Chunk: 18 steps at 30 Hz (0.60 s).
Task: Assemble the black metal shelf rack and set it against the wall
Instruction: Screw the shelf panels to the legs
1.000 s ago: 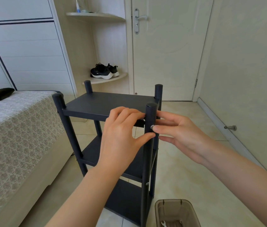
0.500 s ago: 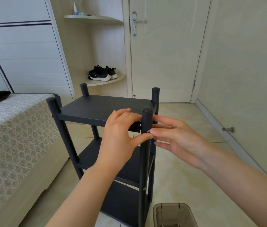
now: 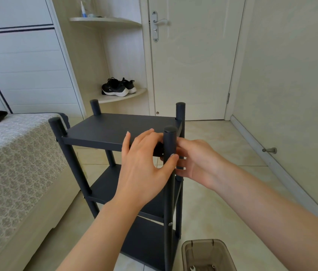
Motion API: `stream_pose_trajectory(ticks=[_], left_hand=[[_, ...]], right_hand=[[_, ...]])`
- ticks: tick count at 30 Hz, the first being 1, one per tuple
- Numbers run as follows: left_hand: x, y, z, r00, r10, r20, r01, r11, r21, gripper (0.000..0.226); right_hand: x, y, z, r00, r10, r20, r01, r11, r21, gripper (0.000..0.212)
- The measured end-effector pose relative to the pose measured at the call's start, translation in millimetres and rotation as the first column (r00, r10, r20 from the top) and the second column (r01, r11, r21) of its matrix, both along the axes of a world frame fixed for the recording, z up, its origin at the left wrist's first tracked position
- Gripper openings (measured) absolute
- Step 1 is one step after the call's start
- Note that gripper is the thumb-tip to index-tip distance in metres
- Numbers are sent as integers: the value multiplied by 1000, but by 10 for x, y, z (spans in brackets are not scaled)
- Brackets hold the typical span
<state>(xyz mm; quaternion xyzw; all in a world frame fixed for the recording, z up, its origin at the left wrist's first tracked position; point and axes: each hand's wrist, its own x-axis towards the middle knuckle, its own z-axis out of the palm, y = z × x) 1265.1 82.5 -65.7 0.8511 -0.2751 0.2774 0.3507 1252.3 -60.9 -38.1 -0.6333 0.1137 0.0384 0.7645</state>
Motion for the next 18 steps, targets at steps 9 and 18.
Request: stream_pose_trajectory(ticks=[9,18], left_hand=[[-31,-1,44,997,71,-11,-70,995,73,49],[16,65,44,995,102,-3,-100,977,191,67]], right_hand=[[81,-131,-18,995,101,3,-101,990,99,26],[103,-116,-46,990,140,25,-142,983,113,16]])
